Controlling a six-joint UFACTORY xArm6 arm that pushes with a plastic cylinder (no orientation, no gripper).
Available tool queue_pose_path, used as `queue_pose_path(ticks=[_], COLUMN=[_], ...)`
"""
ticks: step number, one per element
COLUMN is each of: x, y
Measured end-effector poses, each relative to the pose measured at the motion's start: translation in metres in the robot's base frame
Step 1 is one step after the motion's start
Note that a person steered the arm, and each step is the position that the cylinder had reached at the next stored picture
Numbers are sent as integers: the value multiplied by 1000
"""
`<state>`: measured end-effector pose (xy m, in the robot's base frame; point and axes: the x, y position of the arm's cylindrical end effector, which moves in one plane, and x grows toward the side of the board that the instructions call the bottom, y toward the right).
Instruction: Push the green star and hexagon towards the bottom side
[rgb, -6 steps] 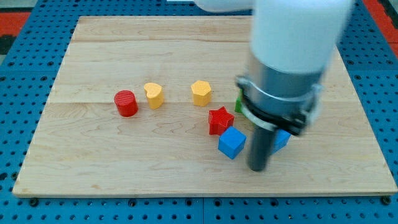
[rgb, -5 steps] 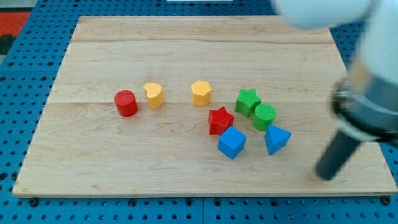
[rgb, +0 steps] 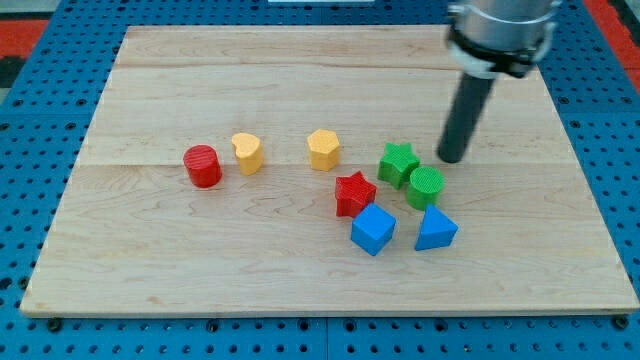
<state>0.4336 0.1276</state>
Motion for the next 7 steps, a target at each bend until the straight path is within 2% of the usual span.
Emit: queue_pose_path(ticks=[1, 3, 4, 5, 6, 7], x=[-1, -68, -56, -37, -36, -15], y=[-34, -74, -113, -93, -108, -135])
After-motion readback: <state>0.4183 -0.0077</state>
